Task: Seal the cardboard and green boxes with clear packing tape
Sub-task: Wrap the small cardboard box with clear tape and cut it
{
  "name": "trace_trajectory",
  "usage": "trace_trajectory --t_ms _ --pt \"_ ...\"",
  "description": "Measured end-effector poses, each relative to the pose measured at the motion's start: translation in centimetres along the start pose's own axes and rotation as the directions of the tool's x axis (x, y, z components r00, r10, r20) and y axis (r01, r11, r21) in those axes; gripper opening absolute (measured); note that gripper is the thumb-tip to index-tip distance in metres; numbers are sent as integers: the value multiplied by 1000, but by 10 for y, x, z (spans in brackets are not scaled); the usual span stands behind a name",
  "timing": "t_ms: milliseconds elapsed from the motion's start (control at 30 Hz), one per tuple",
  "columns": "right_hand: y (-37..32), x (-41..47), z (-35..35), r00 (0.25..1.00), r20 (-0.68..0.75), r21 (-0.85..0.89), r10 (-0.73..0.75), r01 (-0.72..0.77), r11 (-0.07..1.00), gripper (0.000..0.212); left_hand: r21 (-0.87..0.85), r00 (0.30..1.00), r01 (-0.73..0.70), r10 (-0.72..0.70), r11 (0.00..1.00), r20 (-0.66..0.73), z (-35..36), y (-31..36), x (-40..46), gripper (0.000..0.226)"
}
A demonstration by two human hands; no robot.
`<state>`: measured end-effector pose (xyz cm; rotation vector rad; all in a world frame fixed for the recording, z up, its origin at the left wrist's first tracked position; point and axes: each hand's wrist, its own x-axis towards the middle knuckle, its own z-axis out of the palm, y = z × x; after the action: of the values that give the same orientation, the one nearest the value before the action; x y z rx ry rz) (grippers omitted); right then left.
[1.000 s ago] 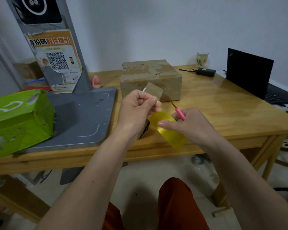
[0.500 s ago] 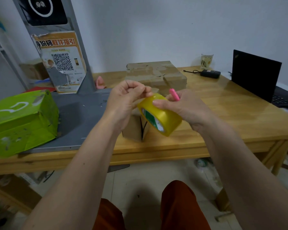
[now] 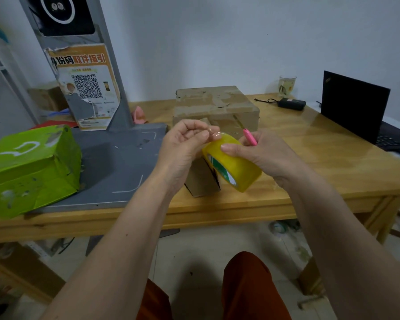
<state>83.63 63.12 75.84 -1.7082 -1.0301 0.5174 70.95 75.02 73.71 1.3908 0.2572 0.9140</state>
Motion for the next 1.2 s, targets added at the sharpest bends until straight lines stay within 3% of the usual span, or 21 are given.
trace_trajectory --t_ms 133,367,533,667,733,833,967,1100,1200 --pt "-4 -2 -9 1000 -25 0 19 -19 1000 44 148 998 -47 41 988 45 6 -2 1 25" --pt "1 -6 -14 998 -3 -44 60 -60 997 35 267 990 67 -97 961 103 1 -7 0 51" --pt "-2 -11 -28 999 2 -130 53 -52 990 32 475 943 -65 -102 877 316 16 -6 -1 68" --pt "-6 -17 -45 996 62 -266 65 -46 963 33 628 910 -169 -125 760 395 22 -14 -5 80" --pt "-7 -21 -54 995 70 -315 73 -48 948 38 667 911 -191 -123 720 393 25 -18 -7 79" --pt "-4 -27 -63 993 86 -297 81 -52 954 36 618 917 -174 -103 767 386 30 -21 -10 70" --pt "8 -28 -59 989 118 -296 92 -53 954 53 459 973 -79 -32 885 230 34 -16 -15 36" --pt "15 -30 -49 987 135 -278 92 -51 959 48 409 997 36 -60 912 47 38 -12 -23 4" --pt "26 -34 -39 975 189 -310 117 -54 949 53 486 1000 4 6 874 -19 41 -14 -29 12"
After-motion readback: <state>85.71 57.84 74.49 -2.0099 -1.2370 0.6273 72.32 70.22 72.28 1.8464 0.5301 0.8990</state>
